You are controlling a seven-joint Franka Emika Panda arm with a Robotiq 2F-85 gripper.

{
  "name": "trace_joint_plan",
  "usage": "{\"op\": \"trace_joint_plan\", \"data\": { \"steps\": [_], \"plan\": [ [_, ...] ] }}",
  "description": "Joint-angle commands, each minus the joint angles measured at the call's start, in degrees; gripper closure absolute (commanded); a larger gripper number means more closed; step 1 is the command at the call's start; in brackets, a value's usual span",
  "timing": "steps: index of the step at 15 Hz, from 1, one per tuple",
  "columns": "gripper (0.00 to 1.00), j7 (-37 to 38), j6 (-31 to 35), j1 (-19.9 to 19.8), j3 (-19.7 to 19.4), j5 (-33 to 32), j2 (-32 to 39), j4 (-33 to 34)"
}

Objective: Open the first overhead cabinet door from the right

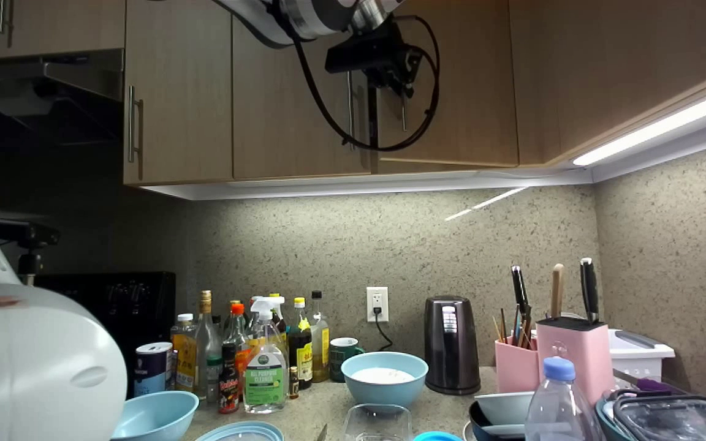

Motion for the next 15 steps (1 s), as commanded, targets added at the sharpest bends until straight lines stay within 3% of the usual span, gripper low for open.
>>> {"op": "trace_joint_plan", "data": {
  "steps": [1, 2, 5, 7, 15],
  "plan": [
    [0.85, 0.3, -0.2, 0.4, -0.3, -0.4, 0.1, 0.3],
    [0.94, 0.3, -0.2, 0.4, -0.3, -0.4, 0.1, 0.3],
    [0.94, 3.4, 1.6, -3.0, -1.7, -0.8, -0.9, -0.5],
    [0.94, 1.8, -0.5, -3.1, -4.5, 0.2, -3.6, -2.6],
    [0.94, -0.1, -1.4, -3.7, -5.5, 0.1, -8.2, -7.8]
  ]
}}
